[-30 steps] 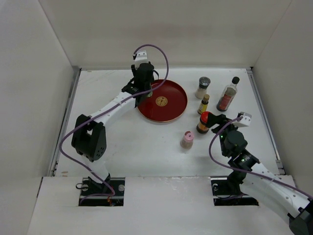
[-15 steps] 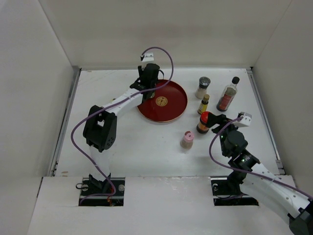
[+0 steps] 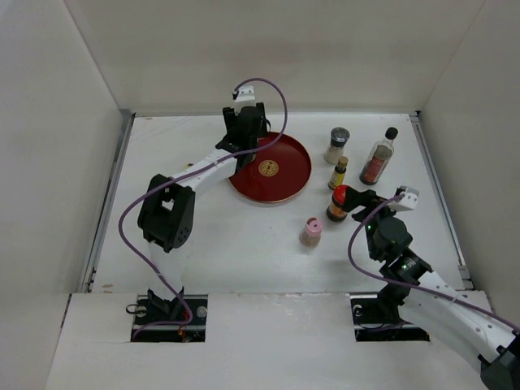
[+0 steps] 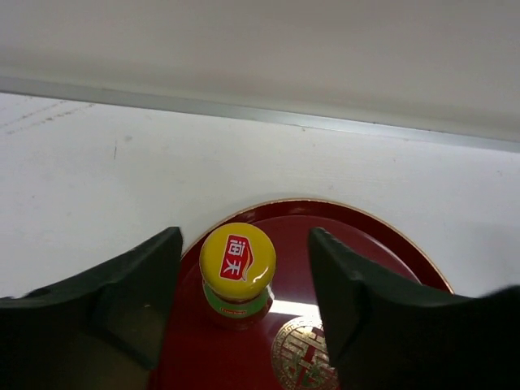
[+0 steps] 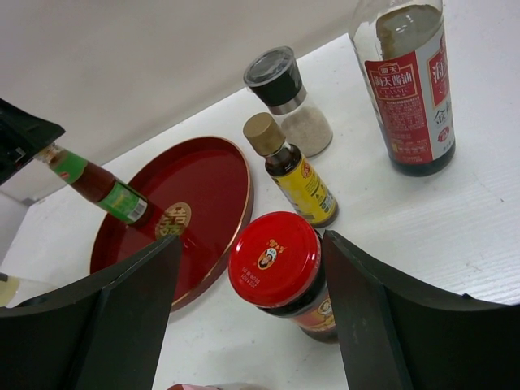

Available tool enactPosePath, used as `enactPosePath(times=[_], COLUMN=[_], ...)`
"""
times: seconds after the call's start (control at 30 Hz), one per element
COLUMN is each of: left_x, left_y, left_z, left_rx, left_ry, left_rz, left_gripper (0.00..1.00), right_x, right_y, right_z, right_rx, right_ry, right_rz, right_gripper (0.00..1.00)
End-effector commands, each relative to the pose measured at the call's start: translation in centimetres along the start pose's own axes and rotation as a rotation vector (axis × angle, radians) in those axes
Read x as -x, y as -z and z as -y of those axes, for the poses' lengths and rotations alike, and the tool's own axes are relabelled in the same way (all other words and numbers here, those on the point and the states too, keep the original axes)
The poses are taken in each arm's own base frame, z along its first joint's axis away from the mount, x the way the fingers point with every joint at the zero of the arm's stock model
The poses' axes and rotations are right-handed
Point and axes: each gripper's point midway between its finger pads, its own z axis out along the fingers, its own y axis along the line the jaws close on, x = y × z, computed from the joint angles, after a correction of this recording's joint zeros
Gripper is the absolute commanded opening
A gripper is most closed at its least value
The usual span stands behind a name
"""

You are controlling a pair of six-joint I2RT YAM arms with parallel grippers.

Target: Organize the condiment bottles

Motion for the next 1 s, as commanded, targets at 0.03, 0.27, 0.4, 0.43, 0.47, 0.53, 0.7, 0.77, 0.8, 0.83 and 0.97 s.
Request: enactPosePath(times=[0.03,0.27,0.4,0.43,0.47,0.53,0.7,0.77,0.8,0.83,0.97], left_x=[4.4,6.6,6.0,5.4,4.6,2.6,-3.3,-5.0,-5.5,-6.0,-7.0], left_y=[1.9,5.9,10.1,11.4,12.7,14.6,16.7,16.2,15.9,15.6,13.6], left_z=[0.0,-1.9,-4.7,-5.4,-6.2,-8.5,-15.0,-17.1,-17.7,-18.2,-19.7], left_rx=[-0.014,-0.009,0.022,0.023,0.025,0.046,0.152,0.204,0.214,0.224,0.284], left_ry=[0.053,0.080,0.128,0.156,0.177,0.207,0.246,0.234,0.239,0.244,0.237], left_rz=[0.116,0.150,0.162,0.162,0.162,0.165,0.099,0.062,0.045,0.035,-0.004], left_gripper=[0.72,0.92,0.92,0.90,0.89,0.84,0.80,0.79,0.79,0.79,0.81], right_x=[2.3,1.8,1.8,1.8,1.8,1.8,1.8,1.8,1.6,1.5,1.0], right_y=[0.1,-0.1,-0.1,-0.2,-0.2,-0.2,-0.1,0.0,-0.1,-0.2,-0.4], right_z=[-1.6,-1.7,-1.6,-1.6,-1.6,-1.6,-2.1,-2.1,-2.1,-2.1,-2.2], right_rx=[0.042,0.037,0.036,0.036,0.034,0.032,0.049,0.051,0.051,0.050,0.046], right_ry=[-0.050,-0.039,-0.042,-0.039,-0.038,-0.039,-0.041,-0.047,-0.047,-0.039,-0.032], right_rz=[0.054,0.042,0.047,0.044,0.044,0.045,0.039,0.041,0.038,0.035,0.021], right_gripper=[0.76,0.77,0.77,0.77,0.77,0.77,0.77,0.77,0.78,0.78,0.79])
